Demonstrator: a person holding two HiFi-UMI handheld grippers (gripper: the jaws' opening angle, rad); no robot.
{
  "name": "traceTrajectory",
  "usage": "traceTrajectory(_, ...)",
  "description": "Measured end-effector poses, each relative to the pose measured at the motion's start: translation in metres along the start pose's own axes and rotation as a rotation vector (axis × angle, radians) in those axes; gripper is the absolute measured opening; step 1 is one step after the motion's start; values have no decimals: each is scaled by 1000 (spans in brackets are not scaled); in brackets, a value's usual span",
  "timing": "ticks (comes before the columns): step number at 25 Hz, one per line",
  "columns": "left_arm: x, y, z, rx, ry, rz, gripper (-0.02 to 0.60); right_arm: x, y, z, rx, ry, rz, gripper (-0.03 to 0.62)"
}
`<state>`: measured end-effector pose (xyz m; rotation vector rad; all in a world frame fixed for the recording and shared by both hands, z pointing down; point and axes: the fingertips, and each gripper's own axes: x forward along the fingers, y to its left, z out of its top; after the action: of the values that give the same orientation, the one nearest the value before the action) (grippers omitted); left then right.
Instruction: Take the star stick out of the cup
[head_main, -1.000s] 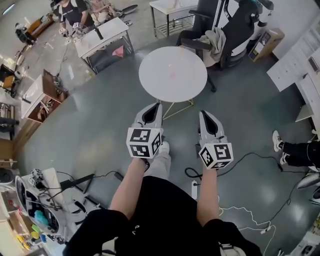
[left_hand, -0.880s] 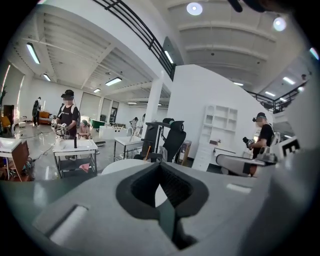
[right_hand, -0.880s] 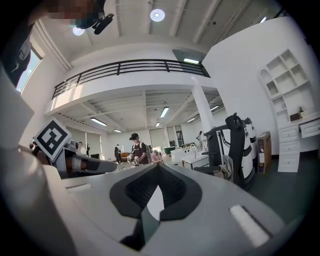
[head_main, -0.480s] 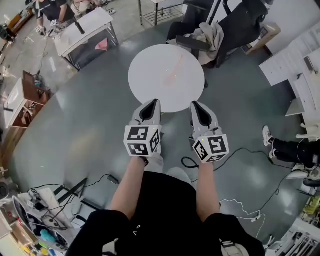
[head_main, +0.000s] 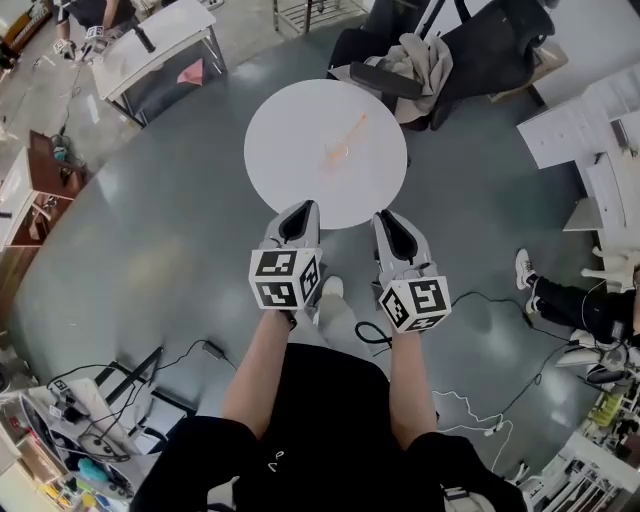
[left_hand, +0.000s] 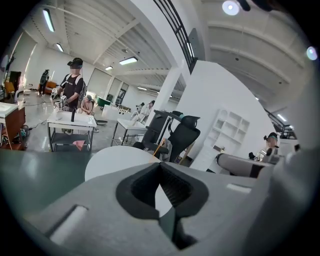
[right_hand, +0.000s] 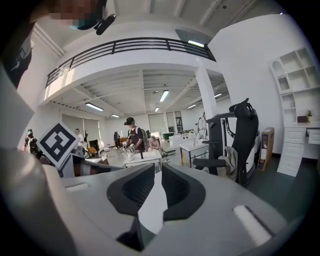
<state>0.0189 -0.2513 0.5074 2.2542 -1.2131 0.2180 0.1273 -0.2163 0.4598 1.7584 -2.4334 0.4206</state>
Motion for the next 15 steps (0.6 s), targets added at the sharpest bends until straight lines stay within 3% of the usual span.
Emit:
traceTrajectory(5, 10, 9, -16, -37, 37, 25, 3, 29, -19, -10, 38, 40, 12, 63)
traceTrajectory(15, 23, 47, -60, -158, 106, 104, 3, 126, -41, -41, 8, 136, 85, 80)
